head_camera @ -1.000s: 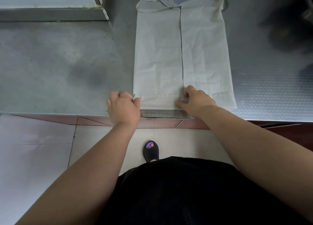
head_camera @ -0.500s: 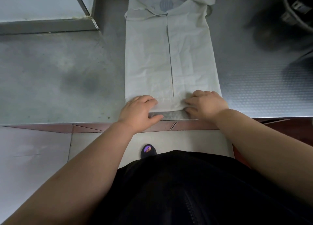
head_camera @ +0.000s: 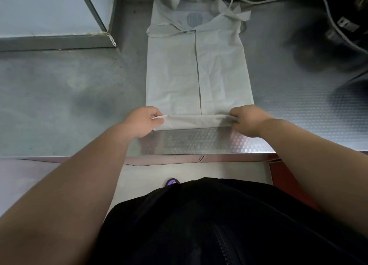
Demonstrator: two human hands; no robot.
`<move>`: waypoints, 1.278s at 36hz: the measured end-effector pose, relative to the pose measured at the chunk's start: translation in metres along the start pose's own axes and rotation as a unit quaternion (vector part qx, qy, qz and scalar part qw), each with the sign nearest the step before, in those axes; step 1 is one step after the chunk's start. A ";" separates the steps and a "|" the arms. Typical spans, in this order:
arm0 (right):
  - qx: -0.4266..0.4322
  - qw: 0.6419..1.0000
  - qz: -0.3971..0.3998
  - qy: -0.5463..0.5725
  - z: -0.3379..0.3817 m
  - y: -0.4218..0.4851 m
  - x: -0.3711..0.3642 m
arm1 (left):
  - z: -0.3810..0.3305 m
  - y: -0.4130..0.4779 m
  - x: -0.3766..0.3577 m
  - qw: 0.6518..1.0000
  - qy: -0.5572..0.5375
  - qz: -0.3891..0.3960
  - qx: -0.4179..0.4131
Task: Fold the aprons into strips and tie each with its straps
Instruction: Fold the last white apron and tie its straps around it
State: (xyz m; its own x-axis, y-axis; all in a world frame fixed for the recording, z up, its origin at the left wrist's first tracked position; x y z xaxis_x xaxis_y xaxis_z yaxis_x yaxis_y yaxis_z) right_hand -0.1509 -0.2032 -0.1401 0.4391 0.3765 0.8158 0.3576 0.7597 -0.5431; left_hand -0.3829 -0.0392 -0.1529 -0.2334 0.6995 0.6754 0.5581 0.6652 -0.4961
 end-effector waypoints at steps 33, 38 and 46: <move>-0.110 0.980 -0.157 -0.045 -0.013 -0.012 -0.017 | 0.017 -0.001 -0.026 0.924 0.206 -0.243 -0.212; -0.061 0.992 -0.098 -0.041 -0.016 -0.009 -0.021 | 0.010 -0.007 -0.022 0.920 0.225 -0.230 -0.224; -0.036 0.991 -0.123 -0.040 -0.032 -0.001 -0.015 | 0.002 -0.009 -0.024 0.966 0.192 -0.106 -0.139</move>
State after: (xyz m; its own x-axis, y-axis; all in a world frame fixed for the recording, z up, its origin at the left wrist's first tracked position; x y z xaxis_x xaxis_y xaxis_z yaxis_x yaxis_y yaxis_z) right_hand -0.1318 -0.2264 -0.1580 0.2662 0.2279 0.9366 0.5051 0.7946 -0.3369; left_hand -0.3839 -0.0612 -0.1656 -0.0819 0.3718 0.9247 0.7345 0.6497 -0.1962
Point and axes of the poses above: each hand's wrist, its own y-axis towards the middle knuckle, its own x-axis out of the back of the hand, z = x × y, the point moved 2 cm from there along y, towards the middle knuckle
